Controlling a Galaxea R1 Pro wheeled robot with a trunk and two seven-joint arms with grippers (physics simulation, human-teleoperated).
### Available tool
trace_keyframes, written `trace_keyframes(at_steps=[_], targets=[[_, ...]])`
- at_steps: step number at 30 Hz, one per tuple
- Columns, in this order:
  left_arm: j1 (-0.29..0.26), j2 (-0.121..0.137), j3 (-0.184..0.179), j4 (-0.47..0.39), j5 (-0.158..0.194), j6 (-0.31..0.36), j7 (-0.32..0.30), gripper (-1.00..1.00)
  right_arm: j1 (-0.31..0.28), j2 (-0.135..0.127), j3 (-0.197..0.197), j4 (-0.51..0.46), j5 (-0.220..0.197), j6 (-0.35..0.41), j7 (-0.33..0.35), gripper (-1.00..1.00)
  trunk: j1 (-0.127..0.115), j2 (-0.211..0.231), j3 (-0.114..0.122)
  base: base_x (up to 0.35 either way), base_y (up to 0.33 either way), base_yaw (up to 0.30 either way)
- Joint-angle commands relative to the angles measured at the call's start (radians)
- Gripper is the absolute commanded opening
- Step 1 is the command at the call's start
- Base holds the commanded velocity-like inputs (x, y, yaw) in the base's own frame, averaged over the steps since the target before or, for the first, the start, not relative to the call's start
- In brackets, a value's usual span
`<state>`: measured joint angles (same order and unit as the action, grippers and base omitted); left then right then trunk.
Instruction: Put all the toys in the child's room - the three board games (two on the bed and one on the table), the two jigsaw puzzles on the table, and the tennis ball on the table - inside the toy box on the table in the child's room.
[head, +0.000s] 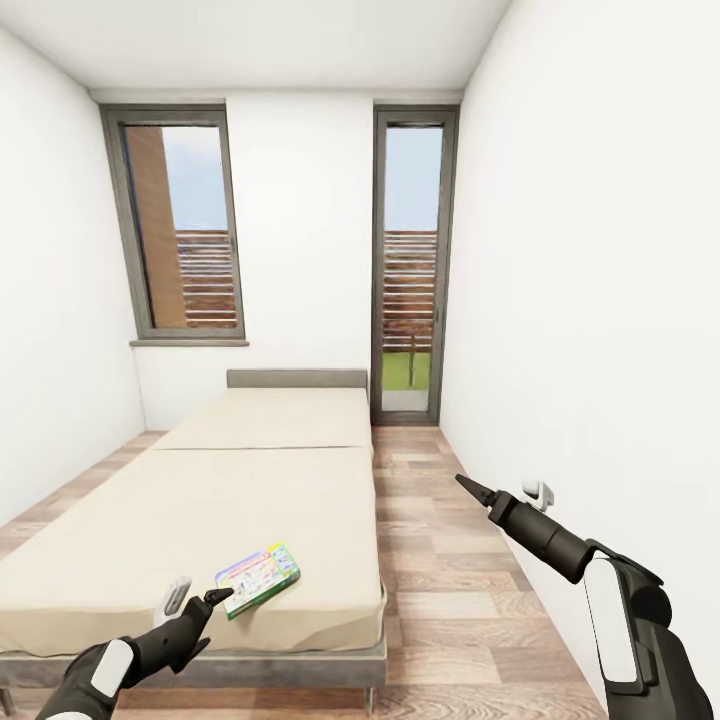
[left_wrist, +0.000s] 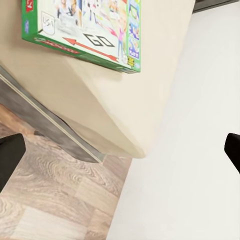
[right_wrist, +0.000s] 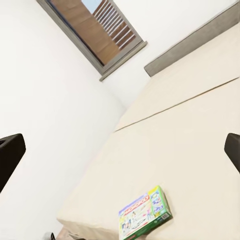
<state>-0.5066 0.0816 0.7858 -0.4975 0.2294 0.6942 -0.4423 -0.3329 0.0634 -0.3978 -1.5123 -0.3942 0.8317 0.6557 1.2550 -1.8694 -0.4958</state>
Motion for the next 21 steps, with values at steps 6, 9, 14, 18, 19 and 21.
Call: trace_keyframes(at_steps=[6, 9, 14, 18, 19, 21], targets=[[-0.001, 0.000, 0.006, 0.000, 0.001, 0.007, -0.002, 1.00, -0.001, 0.001, -0.003, 0.000, 0.000, 0.006, 0.004, 1.00, 0.000, -0.001, -0.001, 0.012, -0.002, 0.000], [-0.001, 0.000, 0.006, 0.000, 0.001, 0.007, -0.003, 1.00, -0.001, 0.001, -0.003, 0.000, 0.000, 0.006, 0.004, 1.00, 0.000, -0.001, -0.001, 0.003, -0.001, 0.000], [-0.001, 0.000, 0.008, 0.000, 0.001, 0.007, -0.004, 1.00, -0.001, 0.001, -0.003, 0.000, 0.000, 0.006, 0.004, 1.00, 0.004, -0.008, -0.004, 0.001, 0.000, 0.000], [-0.001, 0.001, 0.009, 0.000, 0.001, 0.008, -0.004, 1.00, -0.001, 0.001, -0.003, 0.000, 0.000, 0.006, 0.004, 1.00, 0.019, -0.036, -0.017, 0.000, 0.000, 0.000], [-0.001, 0.001, 0.009, 0.000, 0.001, 0.008, -0.004, 1.00, -0.001, 0.001, -0.003, 0.000, 0.000, 0.006, 0.004, 1.00, 0.023, -0.043, -0.020, 0.000, 0.000, 0.000], [-0.001, 0.001, 0.009, 0.000, 0.001, 0.008, -0.003, 1.00, -0.001, 0.001, -0.003, 0.000, 0.000, 0.006, 0.004, 1.00, 0.031, -0.057, -0.026, 0.000, 0.000, 0.000]])
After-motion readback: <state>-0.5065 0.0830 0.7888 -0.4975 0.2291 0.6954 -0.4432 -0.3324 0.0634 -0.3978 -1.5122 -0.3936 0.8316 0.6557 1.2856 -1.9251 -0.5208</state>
